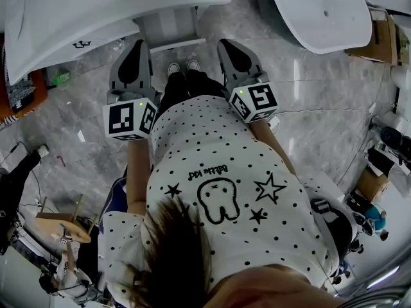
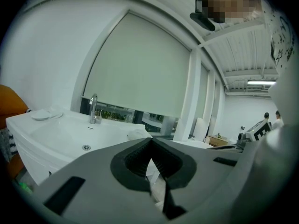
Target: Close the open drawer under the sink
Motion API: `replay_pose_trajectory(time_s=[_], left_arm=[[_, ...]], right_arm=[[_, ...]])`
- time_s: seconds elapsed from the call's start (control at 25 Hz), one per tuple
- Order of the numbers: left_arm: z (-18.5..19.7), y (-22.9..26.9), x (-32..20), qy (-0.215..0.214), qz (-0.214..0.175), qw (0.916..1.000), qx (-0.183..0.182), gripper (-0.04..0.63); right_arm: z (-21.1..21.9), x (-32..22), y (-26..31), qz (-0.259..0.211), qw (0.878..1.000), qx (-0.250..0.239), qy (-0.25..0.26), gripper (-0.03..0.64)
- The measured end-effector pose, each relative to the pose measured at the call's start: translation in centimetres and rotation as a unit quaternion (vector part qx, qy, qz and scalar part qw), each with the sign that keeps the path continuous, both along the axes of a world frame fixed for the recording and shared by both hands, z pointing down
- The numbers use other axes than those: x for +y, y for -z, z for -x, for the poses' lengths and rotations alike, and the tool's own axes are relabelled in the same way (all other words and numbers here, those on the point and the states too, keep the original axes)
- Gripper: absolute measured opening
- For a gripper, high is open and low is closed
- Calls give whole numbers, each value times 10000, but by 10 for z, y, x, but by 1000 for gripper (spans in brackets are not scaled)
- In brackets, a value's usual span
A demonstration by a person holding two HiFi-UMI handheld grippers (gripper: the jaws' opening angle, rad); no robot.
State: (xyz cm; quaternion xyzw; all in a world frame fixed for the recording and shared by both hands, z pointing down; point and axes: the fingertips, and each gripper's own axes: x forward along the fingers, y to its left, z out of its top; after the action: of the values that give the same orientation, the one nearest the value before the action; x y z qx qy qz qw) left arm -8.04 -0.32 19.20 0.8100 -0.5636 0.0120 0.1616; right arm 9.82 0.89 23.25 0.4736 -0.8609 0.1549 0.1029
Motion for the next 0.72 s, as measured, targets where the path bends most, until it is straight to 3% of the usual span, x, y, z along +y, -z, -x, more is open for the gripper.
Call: replay_pose_trajectory(time_s=[0.52,0.72], left_arm=[[7,-1,-1,-54,18,10000,61,5],[14,-20,1,-61,101,9998,-162,6]], right_arm=[[8,-1,3,-8,10000,48,-20,14],[16,-1,-2,-24,9999,92,33,14]])
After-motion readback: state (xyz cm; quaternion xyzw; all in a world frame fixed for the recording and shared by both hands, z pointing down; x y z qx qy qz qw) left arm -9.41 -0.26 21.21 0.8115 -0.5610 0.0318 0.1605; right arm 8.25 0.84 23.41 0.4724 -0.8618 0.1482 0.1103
